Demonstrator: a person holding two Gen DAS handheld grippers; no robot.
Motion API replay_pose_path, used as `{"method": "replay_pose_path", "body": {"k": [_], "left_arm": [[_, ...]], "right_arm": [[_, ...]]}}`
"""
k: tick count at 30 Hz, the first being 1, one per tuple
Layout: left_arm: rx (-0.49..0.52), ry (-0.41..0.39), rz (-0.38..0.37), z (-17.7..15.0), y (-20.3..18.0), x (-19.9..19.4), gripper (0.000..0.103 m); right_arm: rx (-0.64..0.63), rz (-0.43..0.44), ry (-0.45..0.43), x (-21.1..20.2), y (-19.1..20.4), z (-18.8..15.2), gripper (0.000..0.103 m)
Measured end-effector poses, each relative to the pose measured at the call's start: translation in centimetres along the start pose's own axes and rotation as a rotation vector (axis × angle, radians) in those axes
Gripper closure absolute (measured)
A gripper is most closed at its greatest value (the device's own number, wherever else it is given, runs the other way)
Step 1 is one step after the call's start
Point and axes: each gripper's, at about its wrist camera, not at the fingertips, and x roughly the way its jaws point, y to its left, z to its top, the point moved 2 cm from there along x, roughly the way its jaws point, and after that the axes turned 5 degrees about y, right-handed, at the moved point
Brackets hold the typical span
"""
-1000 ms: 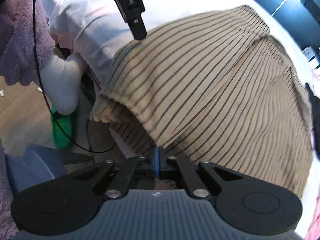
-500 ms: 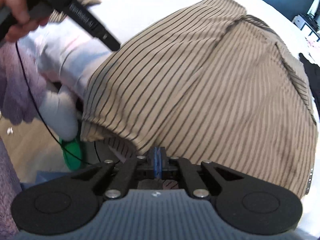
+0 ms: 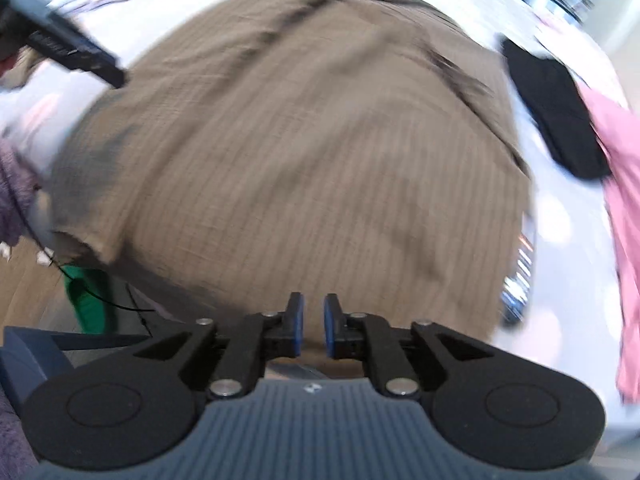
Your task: Fold clothes
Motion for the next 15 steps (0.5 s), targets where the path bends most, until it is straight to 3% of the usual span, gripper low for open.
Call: {"method": "replay_pose_path", "body": {"k": [7,12,15], "left_arm": [[0.061,0.002,-0.039,4.6,-3.3,1.6,0.061],[0.087,-0.009,-0.084,7.7,-6.0,2.7,0.061],[0.111,-0.005,-0.101,9.8,-7.9,3.2,0.061]], "right_arm": [[0.238,0.001,0.018,-0.6,-8.4,-3.7,0.09],[0.391,0.1,0.011,1.3,-12.1,-5.1,0.089],[0.436,0.14,-0.004,2.5,-13.0,-5.1,0.078]]}}
